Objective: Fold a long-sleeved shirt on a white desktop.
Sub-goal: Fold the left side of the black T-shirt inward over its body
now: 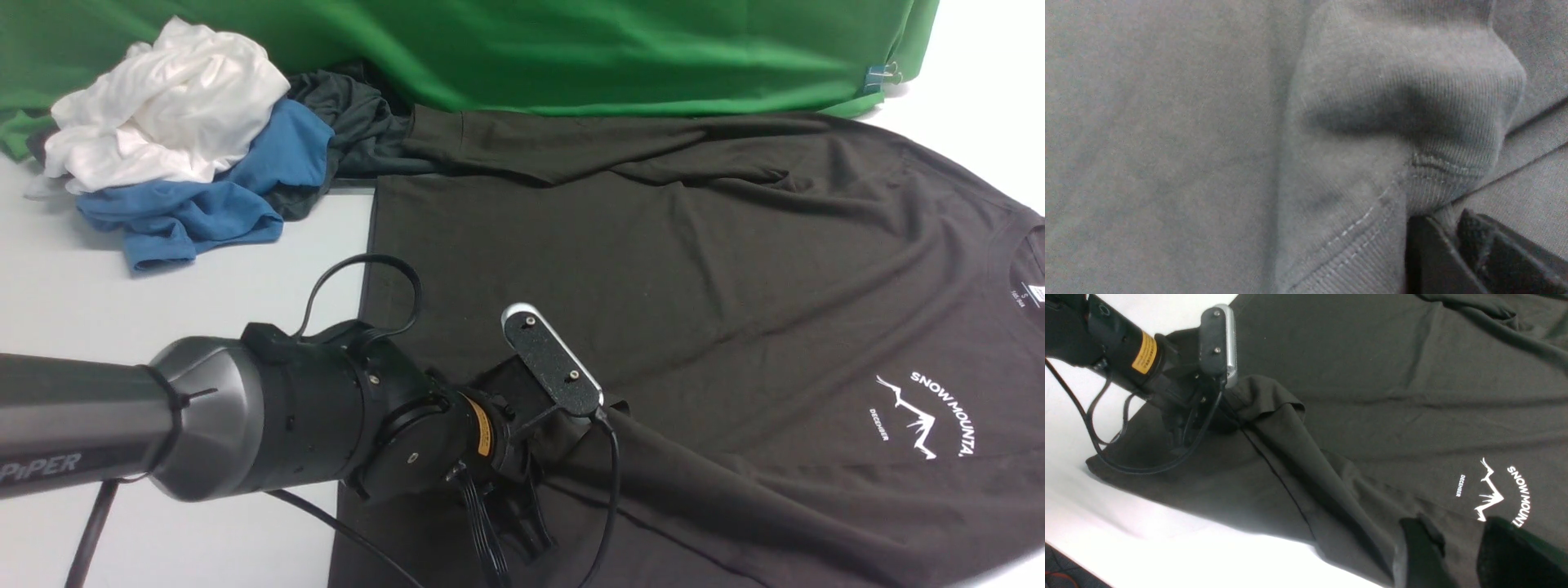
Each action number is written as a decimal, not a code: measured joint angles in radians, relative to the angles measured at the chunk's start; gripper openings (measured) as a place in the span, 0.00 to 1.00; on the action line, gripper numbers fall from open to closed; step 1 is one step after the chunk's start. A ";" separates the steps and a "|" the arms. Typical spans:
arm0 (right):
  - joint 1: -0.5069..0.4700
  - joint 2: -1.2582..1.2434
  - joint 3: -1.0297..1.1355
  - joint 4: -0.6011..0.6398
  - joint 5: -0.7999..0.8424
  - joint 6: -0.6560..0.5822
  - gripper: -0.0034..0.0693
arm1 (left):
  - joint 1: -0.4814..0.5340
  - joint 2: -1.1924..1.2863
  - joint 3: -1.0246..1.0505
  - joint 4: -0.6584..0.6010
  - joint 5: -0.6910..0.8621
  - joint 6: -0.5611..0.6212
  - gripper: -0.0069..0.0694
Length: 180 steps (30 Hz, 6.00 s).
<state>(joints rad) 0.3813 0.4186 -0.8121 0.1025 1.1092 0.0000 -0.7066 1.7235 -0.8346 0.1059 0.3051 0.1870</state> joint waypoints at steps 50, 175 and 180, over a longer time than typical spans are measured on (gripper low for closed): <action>0.000 0.000 0.000 0.000 0.008 0.000 0.38 | 0.118 0.069 -0.138 -0.304 0.195 0.621 0.42; 0.000 0.000 0.000 0.127 -0.027 -0.049 0.38 | 0.338 0.102 -0.218 -0.419 0.185 0.304 0.62; 0.000 0.000 0.000 0.127 -0.030 -0.049 0.38 | 0.338 0.134 -0.218 -0.443 0.122 0.304 0.64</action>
<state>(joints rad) 0.3813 0.4186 -0.8121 0.2297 1.0792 -0.0486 -0.3690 1.8573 -1.0529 -0.3370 0.4268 0.4906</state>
